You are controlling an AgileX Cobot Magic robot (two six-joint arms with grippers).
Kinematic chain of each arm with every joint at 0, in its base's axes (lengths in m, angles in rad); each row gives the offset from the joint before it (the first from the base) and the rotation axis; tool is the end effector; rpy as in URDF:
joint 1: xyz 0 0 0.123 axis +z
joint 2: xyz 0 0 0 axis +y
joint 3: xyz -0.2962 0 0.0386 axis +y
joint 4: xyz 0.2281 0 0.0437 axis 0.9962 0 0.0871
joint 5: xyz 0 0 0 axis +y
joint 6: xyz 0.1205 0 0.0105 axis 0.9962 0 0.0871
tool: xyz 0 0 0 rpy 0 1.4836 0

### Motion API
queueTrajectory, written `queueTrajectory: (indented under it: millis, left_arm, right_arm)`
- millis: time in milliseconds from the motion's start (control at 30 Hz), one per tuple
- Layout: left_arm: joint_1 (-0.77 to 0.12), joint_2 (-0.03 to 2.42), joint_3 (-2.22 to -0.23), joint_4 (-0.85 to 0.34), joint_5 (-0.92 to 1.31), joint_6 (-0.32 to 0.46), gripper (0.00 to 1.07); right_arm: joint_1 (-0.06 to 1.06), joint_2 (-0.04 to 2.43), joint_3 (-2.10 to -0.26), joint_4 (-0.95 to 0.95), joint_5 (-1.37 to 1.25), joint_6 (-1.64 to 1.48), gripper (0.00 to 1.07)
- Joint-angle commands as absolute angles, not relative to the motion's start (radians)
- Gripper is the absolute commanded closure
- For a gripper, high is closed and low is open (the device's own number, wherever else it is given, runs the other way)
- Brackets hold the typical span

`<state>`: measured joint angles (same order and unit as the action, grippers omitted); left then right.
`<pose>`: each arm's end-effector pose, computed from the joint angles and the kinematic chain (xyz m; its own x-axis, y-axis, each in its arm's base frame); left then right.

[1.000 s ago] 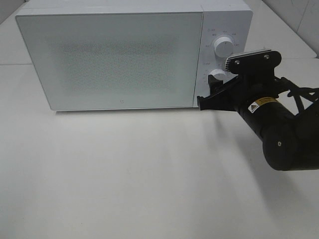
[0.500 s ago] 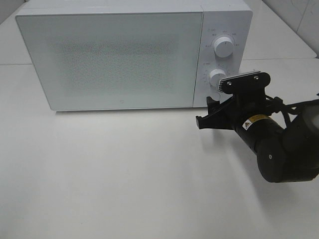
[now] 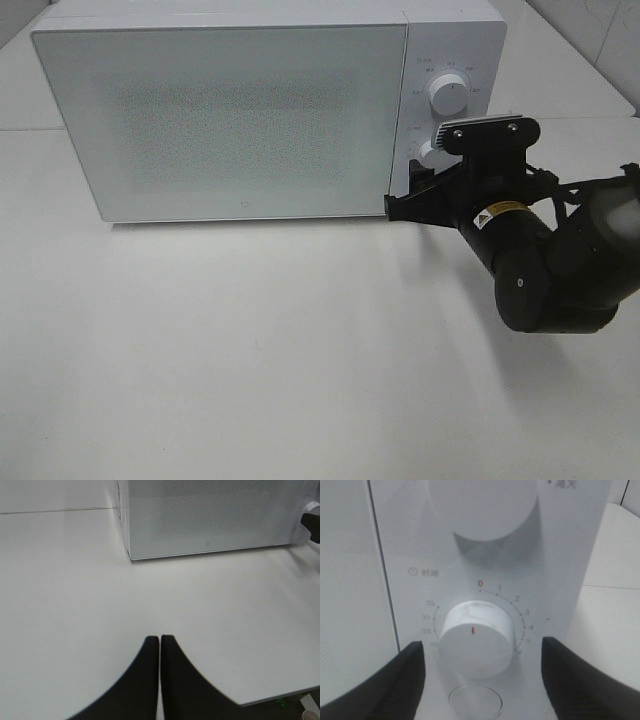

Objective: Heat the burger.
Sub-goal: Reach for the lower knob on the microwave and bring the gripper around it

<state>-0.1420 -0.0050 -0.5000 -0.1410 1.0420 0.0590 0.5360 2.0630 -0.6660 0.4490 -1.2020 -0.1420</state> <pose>-0.0116 -0.0132 0.2570 -0.4296 0.0489 -0.9017 0.2435 0.9678 -0.0635 0.3396 0.1448 0.1328 -0.1272 -0.0437 -0.9909 -0.1187 0.9925 -0.0285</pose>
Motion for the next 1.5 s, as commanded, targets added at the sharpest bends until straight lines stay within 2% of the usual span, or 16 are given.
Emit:
queueTrajectory:
  millis: [33,967,1500]
  left_arm:
    - [-0.142,-0.011,-0.496,-0.144,1.030,0.059,1.06]
    - [-0.142,-0.011,-0.496,-0.144,1.030,0.059,1.06]
    - [-0.142,-0.011,-0.496,-0.144,1.030,0.059,1.06]
  right_arm:
    - [0.531,2.063,-0.688,0.445,-1.364,-0.140,0.46]
    - [0.531,2.063,-0.714,0.494,-1.311,-0.160,0.46]
    - [0.531,2.063,-0.734,0.424,-1.262,-0.185,0.46]
